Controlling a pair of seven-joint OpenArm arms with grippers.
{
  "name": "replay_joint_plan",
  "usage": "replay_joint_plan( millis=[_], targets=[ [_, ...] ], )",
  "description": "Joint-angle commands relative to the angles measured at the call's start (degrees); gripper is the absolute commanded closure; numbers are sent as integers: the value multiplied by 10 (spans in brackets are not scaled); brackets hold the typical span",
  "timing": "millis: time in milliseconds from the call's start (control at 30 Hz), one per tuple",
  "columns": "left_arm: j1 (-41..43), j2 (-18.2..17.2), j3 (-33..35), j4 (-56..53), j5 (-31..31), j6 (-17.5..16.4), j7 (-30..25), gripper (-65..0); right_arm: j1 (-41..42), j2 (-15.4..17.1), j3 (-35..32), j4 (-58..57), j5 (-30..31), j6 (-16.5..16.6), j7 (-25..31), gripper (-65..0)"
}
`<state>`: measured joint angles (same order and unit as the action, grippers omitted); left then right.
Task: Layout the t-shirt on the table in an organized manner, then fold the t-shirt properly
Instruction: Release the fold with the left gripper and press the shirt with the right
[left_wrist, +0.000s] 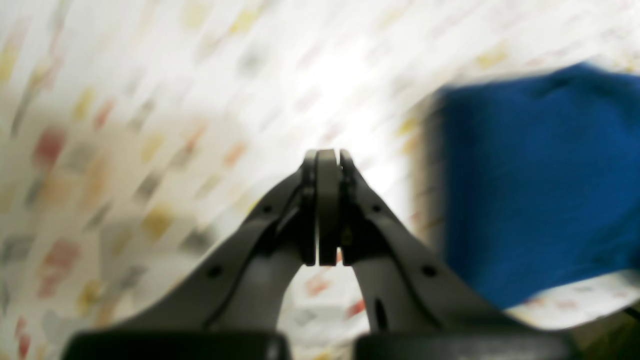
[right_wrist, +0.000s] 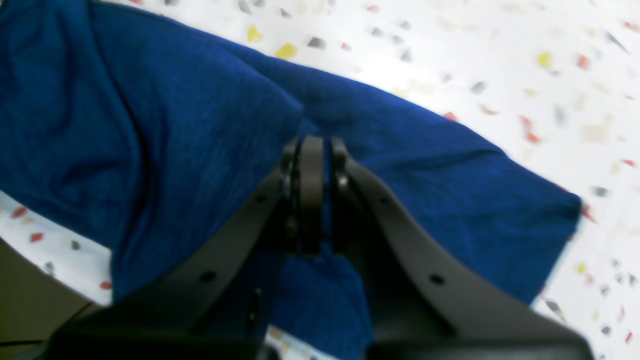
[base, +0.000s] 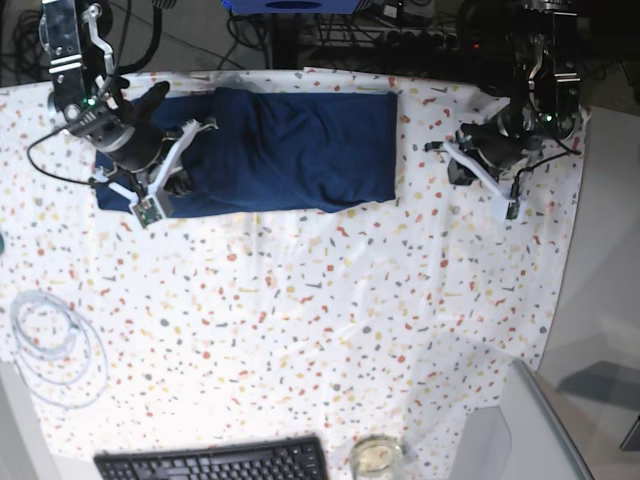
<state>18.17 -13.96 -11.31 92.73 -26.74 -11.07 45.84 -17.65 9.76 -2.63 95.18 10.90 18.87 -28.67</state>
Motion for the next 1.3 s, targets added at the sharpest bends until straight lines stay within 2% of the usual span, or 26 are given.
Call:
replay_joint_plan(
  millis=[0, 167, 267, 533, 733, 900, 1000, 1067, 1100, 1133, 1200, 1267],
  targets=[
    [1, -4, -10, 2, -8, -13, -19, 0, 9, 5, -4, -4, 2, -5, 12, -26],
    [31, -2, -30, -46, -5, -118, -115, 0, 23, 5, -37, -46, 2, -5, 12, -26],
    [38, 0, -24, -77, -6, -151, -150, 0, 22, 5, -65, -44, 2, -4, 12, -26],
    [24, 17, -24, -113, -4, -158, -155, 0, 43, 5, -120, -56, 2, -4, 12, -26],
    [20, 17, -24, -108, -8, -158, -155, 0, 73, 4, -120, -114, 2, -4, 12, -26],
    [20, 13, -29, -108, -8, -158, -155, 0, 70, 13, -111, -68, 2, -5, 11, -26],
    [20, 9, -30, -108, -7, -158, -155, 0, 30, 29, -29, 14, 6, -19, -29, -35],
    [20, 4, -30, -109, -7, -158, -155, 0, 12, 14, 39, 53, 25, -18, -50, -41],
    [20, 4, -30, -109, -7, -158, -155, 0, 6, 7, 85, 65, 53, -12, -57, -62],
    [19, 4, -30, -109, -6, -158, -155, 0, 4, 4, 122, 65, 82, 4, -59, -98],
    [18, 4, -31, -109, -6, -158, -156, 0, 6, 3, 197, 53, 158, 62, -70, -222],
    [11, 6, -30, -109, -5, -157, -156, 0, 21, 5, 262, 14, 226, 124, -97, -377]
  ],
)
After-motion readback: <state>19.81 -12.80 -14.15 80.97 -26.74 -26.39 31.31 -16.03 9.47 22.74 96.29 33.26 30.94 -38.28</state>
